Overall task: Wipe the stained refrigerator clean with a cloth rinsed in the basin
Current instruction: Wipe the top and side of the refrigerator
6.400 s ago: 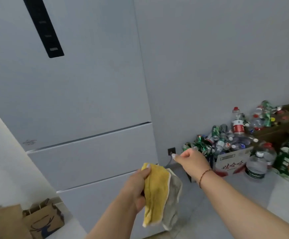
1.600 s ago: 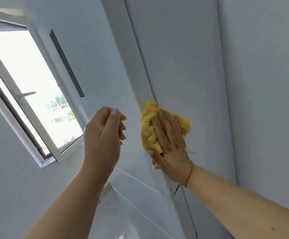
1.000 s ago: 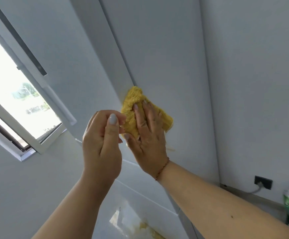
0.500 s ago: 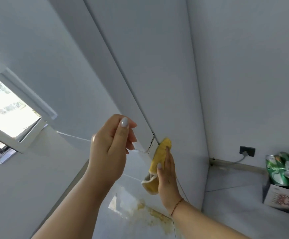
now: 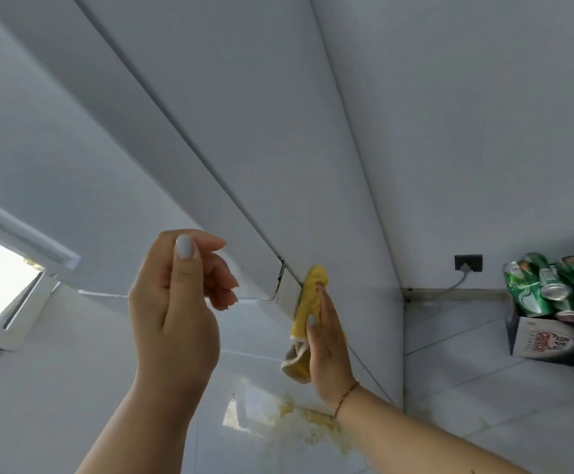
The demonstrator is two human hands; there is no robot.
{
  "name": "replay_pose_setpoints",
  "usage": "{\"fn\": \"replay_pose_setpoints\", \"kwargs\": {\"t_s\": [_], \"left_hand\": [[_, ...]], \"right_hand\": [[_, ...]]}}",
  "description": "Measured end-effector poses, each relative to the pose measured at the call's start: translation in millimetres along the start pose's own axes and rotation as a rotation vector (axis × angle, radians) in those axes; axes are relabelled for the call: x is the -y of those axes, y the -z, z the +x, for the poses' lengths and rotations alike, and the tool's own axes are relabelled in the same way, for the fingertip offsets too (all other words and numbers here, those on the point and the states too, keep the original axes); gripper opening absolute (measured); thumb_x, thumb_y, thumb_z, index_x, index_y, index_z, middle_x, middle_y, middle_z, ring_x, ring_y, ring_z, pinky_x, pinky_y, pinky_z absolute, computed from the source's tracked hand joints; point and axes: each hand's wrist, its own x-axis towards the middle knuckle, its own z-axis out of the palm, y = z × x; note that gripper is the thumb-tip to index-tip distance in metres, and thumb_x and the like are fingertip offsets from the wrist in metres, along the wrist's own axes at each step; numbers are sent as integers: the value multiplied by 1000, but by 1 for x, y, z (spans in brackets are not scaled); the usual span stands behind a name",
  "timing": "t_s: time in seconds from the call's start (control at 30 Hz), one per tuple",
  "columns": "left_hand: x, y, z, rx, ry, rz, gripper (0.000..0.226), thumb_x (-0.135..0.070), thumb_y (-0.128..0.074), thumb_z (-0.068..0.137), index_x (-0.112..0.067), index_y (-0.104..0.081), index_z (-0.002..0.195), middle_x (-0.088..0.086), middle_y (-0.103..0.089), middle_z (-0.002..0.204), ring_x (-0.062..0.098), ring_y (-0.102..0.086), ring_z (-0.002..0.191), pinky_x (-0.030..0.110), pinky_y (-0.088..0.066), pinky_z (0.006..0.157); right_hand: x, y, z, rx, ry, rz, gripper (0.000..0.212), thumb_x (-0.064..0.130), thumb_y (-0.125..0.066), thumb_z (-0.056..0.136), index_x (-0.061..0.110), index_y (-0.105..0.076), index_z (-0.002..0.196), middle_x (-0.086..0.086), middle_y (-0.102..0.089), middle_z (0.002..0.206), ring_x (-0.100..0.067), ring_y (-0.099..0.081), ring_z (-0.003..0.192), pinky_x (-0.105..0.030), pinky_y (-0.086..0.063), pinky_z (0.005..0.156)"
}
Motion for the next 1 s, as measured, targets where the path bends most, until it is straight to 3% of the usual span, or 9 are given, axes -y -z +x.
{"fn": "replay_pose_setpoints", "kwargs": {"t_s": [0.17,0.33,0.47,0.6,0.73,0.87,0.93,1.0], "left_hand": [[-2,6,0,-43,-27,-9,32,-33,-33,97,-14,-58,88,7,-57,61,26,-53,52,28,-43,49],[-4,12,2,-51,-46,-12,32,-31,-33,97,-12,-58,88,5,-56,60,24,-53,52,27,-43,49],[-3,12,0,-59,-32,-10,34,-32,-33,97,-12,-58,88,5,-56,60,25,-53,52,26,-43,49],[-3,9,-3,-62,-13,-8,34,-33,-33,96,-11,-58,87,4,-56,59,24,-53,51,23,-42,49],[-8,-1,-5,-48,-8,-9,34,-33,-33,96,-12,-59,86,4,-56,59,22,-52,51,22,-43,49],[-13,-12,-11,-34,12,-34,35,-37,-35,94,-14,-59,85,5,-57,58,20,-52,50,21,-43,49],[-14,-16,-14,-23,20,-35,36,-38,-35,94,-14,-60,85,4,-57,58,18,-52,50,20,-43,49],[-15,-17,-18,-29,33,-45,36,-39,-35,94,-14,-60,85,6,-57,59,18,-51,49,19,-43,48]], "right_hand": [[45,-28,-15,-44,241,-169,70,78,-16,85,51,1,147,24,-7,158,-3,-11,146,-45,-22,118],[109,-33,20,-105,491,-253,64,57,-30,93,34,-15,151,9,-24,157,-6,-18,145,-43,-24,117],[88,-28,26,-137,594,-319,56,47,-30,97,27,-23,149,6,-30,154,-6,-22,144,-44,-31,114],[29,-11,11,-93,547,-331,54,50,-25,100,38,-12,151,13,-20,156,-7,-20,145,-44,-33,114],[-8,12,0,8,491,-443,55,50,-26,100,39,-7,151,21,-12,156,1,-14,144,-24,-23,116],[-32,37,-15,185,234,-527,56,62,-18,94,45,-3,145,20,-10,153,-1,-16,143,-20,-20,117],[-28,45,-20,282,84,-537,50,50,-29,98,46,2,137,17,-14,154,-7,-19,144,-10,-13,112],[-11,44,-19,256,60,-472,52,38,-36,101,44,1,135,17,-20,152,-8,-23,143,-9,-13,111]]}}
